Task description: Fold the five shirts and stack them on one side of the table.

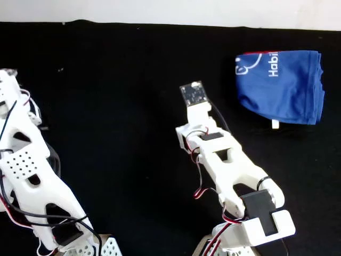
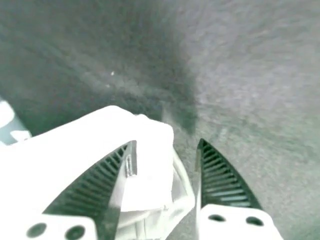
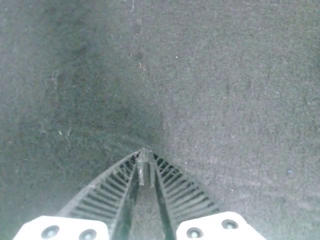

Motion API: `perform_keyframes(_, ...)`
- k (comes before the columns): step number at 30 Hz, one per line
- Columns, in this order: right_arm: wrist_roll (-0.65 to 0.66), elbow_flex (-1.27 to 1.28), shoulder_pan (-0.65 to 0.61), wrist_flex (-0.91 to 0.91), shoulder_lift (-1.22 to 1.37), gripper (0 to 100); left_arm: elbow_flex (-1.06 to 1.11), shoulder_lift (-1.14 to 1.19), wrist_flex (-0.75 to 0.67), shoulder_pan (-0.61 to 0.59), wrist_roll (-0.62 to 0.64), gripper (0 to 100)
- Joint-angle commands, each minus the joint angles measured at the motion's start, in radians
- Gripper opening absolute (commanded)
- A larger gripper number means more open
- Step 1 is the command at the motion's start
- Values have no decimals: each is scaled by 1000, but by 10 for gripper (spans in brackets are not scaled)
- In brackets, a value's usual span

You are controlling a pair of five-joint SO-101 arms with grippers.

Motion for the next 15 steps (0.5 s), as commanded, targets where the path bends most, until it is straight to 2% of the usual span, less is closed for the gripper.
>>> perform_keyframes(1,-5,2,-8,-15,-30,9,-38,1,9,-25,-11,199)
perform_keyframes(6,-5,2,-8,-15,-30,9,-38,-1,12,-47,-51,194)
perform_keyframes(8,-5,2,-8,-15,-30,9,-38,-1,12,-48,-63,129)
perform_keyframes(10,-5,2,-8,-15,-28,9,-39,-2,12,-44,-61,1)
perform_keyframes(15,-5,2,-8,-16,-28,9,-85,-48,37,-31,-61,10)
